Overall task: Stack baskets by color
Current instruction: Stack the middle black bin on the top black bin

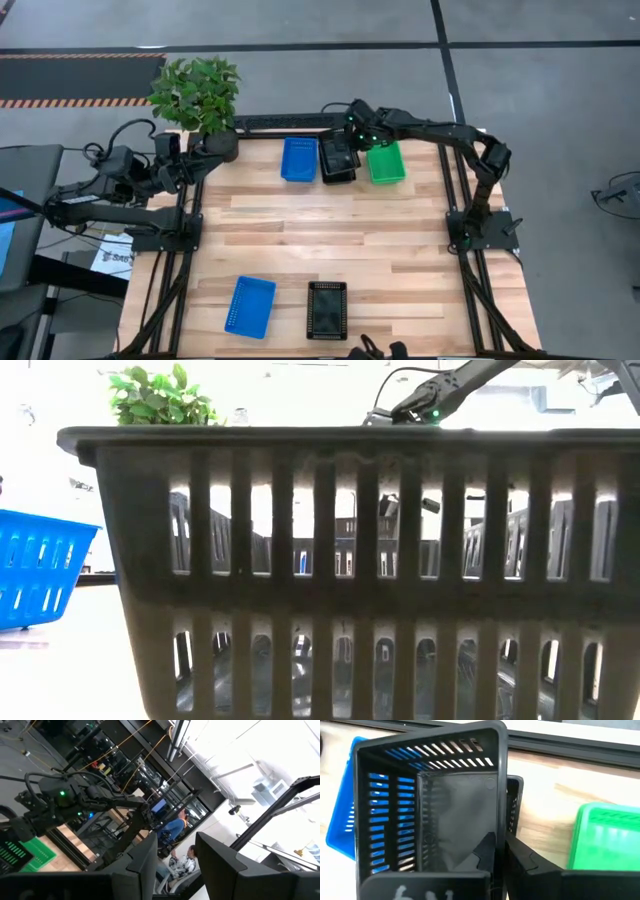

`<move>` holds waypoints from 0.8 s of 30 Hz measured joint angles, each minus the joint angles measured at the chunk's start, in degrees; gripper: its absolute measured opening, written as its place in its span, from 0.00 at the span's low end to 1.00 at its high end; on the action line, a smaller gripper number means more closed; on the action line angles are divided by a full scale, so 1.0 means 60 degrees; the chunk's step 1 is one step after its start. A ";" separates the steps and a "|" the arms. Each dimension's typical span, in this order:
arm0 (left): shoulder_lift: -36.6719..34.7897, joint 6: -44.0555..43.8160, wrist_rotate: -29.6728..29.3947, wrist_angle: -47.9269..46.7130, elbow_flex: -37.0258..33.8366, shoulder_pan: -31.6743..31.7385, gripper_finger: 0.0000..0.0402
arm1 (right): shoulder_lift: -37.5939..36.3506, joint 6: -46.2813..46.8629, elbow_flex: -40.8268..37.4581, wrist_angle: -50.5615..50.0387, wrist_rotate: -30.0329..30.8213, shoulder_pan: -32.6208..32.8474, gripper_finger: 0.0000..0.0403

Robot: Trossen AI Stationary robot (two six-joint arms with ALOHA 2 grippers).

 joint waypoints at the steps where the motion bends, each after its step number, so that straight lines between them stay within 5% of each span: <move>1: 0.0000 0.0000 -0.0002 0.0000 0.0002 0.0000 0.30 | 0.0000 0.0003 0.0000 -0.0020 0.0000 0.0003 0.12; 10: 0.0000 0.0000 -0.0018 0.0004 0.0002 0.0000 0.30 | 0.0000 0.0017 0.0000 -0.0017 0.0273 0.0196 0.13; 24: 0.0000 -0.0004 -0.0018 0.0007 -0.0001 0.0000 0.30 | 0.0000 0.0074 0.0000 0.0215 0.0477 0.0187 0.27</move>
